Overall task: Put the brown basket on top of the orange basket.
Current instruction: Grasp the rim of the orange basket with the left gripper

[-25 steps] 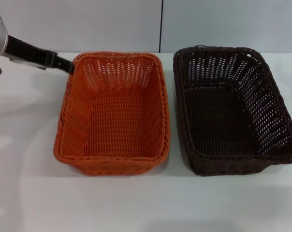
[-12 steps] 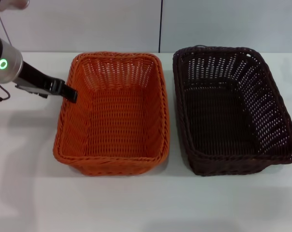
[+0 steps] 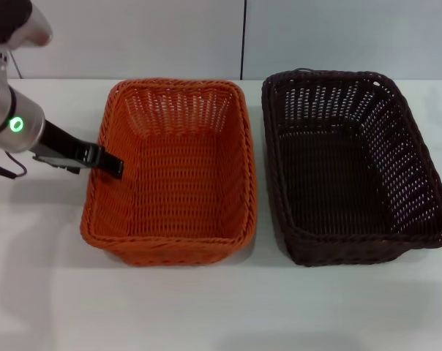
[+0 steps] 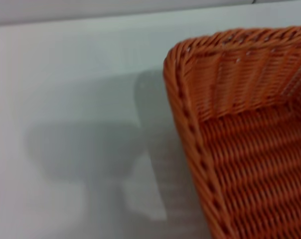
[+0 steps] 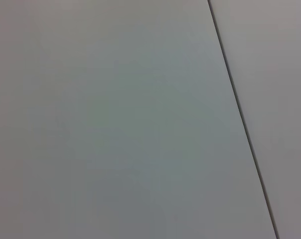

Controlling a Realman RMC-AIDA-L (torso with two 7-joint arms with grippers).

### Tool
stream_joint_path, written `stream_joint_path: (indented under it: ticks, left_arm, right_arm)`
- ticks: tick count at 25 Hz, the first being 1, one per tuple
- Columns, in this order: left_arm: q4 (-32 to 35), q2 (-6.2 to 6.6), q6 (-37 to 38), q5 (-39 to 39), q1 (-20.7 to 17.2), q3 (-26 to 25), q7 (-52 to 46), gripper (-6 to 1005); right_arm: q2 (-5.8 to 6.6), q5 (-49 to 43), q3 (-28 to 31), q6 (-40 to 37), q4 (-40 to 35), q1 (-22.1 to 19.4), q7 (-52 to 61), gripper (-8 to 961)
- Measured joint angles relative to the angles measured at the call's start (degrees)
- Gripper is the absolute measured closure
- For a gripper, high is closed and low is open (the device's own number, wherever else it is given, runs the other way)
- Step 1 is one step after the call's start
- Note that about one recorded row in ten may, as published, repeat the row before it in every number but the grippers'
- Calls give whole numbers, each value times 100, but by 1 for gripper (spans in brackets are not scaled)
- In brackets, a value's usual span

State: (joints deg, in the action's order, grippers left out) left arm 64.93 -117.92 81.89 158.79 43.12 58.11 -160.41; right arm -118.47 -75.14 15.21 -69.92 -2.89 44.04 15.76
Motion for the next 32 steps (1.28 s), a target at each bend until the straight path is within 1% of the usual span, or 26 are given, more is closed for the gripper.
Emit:
stream_joint_path:
  ticks: [1,2,3,6,8,11,14,19,24,27,32]
  left_arm:
    - [-137,-7,-96,-21,-14,8,-1,193]
    - [-137,-7,-96,-21,-14,8,-1,193]
    - [-447,-16,-353,-39,-23,18,5,193]
    - [-447,-16,-353,-39,-23,18,5,193]
    - [-522,-17,-486,-48,-23,37,16,193]
    - [-680,-14,-537,-69,55,57,0,194]
    - [-692,-12,-540,-82,66,61,28,194]
    - [-641,-11,-542,-97,66,61,56,370]
    - [-628,-8,-542,-116,77,59,89,586]
    - [-623,-4,-531,-127,99,59,114,780]
    - [-543,16,-514,-129,117,48,215,778]
  right_arm:
    - [0,0,-1,1,-1,2,-1,335]
    - [0,0,0,4,-1,2,-1,335]
    - [0,0,0,9,-1,4,-2,335]
    - [0,0,-1,15,-2,14,-3,335]
    - [0,38,-2,17,-5,17,-4,335]
    - [0,167,0,19,-17,16,-3,336]
    - [0,205,0,23,-45,16,-3,336]
    - [0,209,-1,52,-46,30,-4,335]
    - [0,211,-1,58,-45,29,-7,335]
    - [0,211,-7,59,-45,31,-8,335]
    - [0,211,-44,59,-45,41,-11,336]
